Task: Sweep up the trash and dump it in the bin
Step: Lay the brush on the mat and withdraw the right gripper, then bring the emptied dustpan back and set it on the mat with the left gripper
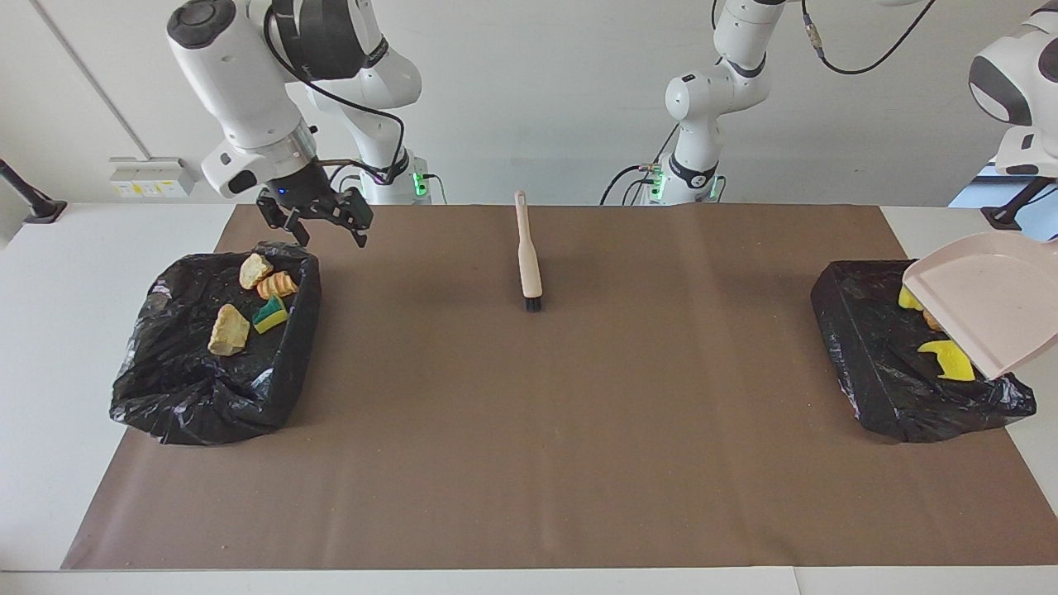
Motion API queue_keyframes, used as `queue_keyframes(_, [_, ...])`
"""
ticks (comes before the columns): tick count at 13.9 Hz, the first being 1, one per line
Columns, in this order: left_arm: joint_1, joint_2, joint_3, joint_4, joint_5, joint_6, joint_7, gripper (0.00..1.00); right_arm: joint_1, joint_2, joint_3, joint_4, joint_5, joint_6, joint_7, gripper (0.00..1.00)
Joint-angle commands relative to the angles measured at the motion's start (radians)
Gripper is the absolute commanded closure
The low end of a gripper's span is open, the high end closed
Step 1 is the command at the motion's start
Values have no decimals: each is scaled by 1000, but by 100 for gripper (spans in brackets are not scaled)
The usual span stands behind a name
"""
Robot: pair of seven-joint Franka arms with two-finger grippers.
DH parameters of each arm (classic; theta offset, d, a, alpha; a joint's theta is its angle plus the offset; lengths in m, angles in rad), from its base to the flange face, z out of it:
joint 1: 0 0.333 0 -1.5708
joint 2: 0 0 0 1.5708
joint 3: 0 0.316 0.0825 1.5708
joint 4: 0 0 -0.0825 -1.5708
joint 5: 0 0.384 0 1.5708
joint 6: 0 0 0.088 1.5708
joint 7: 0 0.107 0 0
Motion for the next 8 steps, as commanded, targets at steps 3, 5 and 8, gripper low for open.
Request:
queue_keyframes(3, [-211, -24, 11, -72, -140, -61, -440, 100, -10, -21, 34, 6, 10, -20, -15, 0])
queue_keyframes(5, [-291, -7, 11, -86, -234, -49, -649, 100, -22, -21, 25, 6, 10, -20, -13, 0])
queue_keyframes(8, [-412, 31, 11, -74, -342, -37, -916, 100, -25, -21, 17, 5, 10, -20, -15, 0])
